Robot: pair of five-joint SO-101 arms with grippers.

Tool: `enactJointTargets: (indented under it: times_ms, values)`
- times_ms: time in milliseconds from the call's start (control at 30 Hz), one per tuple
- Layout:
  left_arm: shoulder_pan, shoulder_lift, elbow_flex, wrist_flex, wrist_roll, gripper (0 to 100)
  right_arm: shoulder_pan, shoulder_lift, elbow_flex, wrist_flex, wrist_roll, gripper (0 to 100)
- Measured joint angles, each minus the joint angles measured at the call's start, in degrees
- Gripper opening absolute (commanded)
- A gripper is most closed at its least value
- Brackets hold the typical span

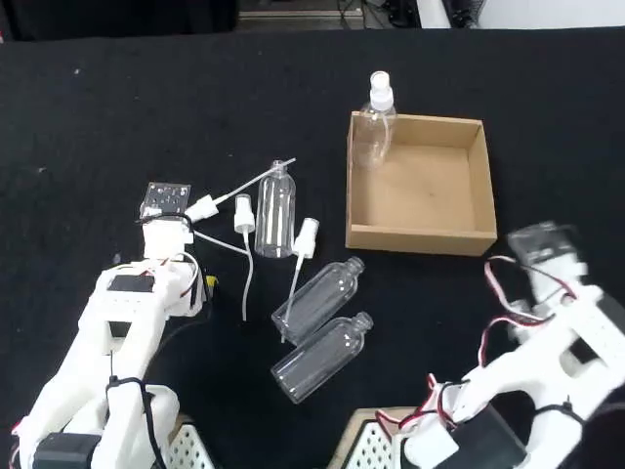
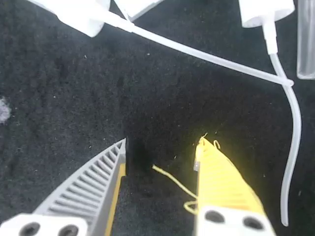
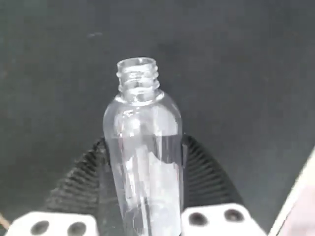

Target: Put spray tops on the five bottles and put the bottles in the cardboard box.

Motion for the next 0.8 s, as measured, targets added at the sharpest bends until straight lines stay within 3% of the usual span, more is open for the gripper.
enactJointTargets:
  times_ms: [133, 333, 467, 667, 800]
  values:
    - [0.0, 0.0, 0.0, 0.0, 0.0, 22, 0.8, 3.7, -4.4, -0.1, -13.1, 4.3]
    - [0.0, 0.0, 0.0, 0.0, 0.0, 22, 0.3, 18.7, -17.8, 3.9, -24.0, 4.3]
    - [0.0, 0.0, 0.0, 0.0, 0.0, 22, -3.3, 30.6, -28.9, 13.0, -25.1, 7.4]
    - [0.0, 0.0, 0.0, 0.0, 0.0, 22, -6.1, 36.7, -42.8, 22.9, -24.2, 30.1]
    - [0.0, 0.0, 0.0, 0.0, 0.0, 22, -7.6, 36.7, -45.8, 27.5, -21.6, 30.6]
